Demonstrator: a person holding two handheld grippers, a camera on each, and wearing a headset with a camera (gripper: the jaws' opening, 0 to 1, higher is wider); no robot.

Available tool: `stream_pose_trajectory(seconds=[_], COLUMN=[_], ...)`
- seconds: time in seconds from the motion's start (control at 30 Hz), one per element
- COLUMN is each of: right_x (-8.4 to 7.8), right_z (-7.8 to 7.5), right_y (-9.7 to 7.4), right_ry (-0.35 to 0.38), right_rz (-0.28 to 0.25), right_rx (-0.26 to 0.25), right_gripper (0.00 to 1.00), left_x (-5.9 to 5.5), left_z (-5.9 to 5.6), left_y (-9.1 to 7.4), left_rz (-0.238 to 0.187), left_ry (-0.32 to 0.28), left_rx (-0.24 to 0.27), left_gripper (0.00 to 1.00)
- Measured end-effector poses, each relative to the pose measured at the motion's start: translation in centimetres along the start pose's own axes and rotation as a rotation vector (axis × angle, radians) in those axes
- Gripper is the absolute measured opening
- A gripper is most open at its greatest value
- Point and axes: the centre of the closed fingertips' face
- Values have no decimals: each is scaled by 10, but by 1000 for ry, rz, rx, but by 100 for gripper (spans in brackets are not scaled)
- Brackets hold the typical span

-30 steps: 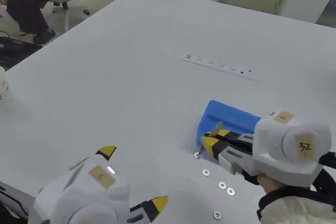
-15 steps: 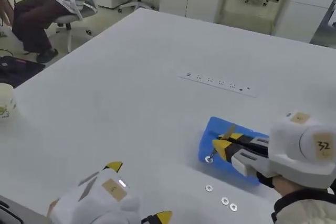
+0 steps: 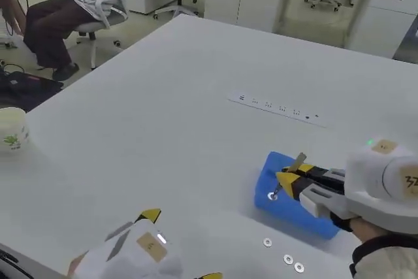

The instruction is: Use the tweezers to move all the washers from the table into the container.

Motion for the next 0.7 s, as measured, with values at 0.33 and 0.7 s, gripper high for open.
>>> stream_pose_trajectory(seconds=[0.33, 0.7], right_x=[-7, -21], right_z=[-23, -37], right_y=[22, 46], right_ry=[-13, -19], right_rz=[30, 68], right_rx=[-41, -78], right_gripper=[1, 1], left_x=[-1, 0], left_z=[0, 3], left_y=[0, -1], left_rz=[1, -6], left_ry=[0, -9], left_rx=[-4, 8], left_gripper=[73, 72])
Point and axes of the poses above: the centre of the closed fingertips' face, and the gripper's own axes: y roughly forward along the fingers, z roughly to its left, x roughly out of its top, and after that the axes turned 4 degrees about -y, right-handed
